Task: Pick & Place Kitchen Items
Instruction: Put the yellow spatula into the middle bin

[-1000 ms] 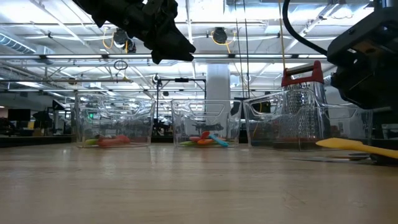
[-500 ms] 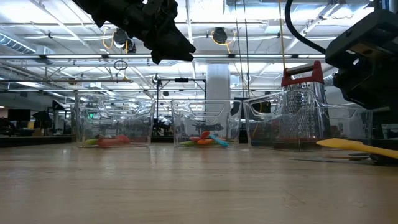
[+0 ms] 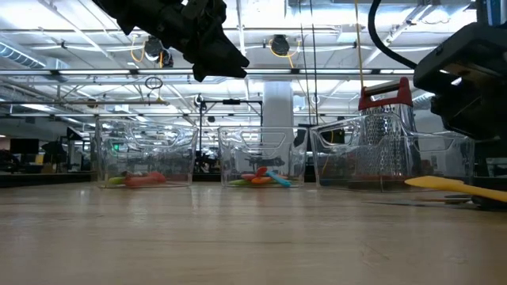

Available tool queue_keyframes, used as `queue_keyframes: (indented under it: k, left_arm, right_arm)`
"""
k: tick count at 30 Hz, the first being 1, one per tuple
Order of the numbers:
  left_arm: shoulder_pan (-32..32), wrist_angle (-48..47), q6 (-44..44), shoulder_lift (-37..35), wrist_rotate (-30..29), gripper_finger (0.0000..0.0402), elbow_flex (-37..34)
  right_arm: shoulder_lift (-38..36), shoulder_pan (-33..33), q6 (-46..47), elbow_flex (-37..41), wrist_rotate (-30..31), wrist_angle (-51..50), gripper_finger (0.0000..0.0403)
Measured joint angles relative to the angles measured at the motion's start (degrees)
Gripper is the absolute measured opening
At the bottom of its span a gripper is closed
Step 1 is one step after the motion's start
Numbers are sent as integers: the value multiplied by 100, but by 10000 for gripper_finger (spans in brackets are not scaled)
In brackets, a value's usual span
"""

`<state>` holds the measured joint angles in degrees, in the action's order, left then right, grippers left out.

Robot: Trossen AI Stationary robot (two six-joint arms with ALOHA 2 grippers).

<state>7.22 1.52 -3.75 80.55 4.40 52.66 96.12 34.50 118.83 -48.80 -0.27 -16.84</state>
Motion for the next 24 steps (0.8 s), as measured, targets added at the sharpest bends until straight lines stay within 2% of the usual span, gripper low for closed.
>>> queue_keyframes:
  k: [5,8,19,24]
  left_arm:
    - [0,0,-2,0,-1,175,0]
    - [0,0,-4,0,0,175,0]
    - [0,0,-17,0,0,175,0]
    - [0,0,28,0,0,175,0]
  right_arm:
    - [2,0,215,2,25,-140,45]
    - [2,0,201,2,47,-138,26]
    - [-70,34,299,4,68,-101,21]
    - [-355,137,275,21,419,-149,18]
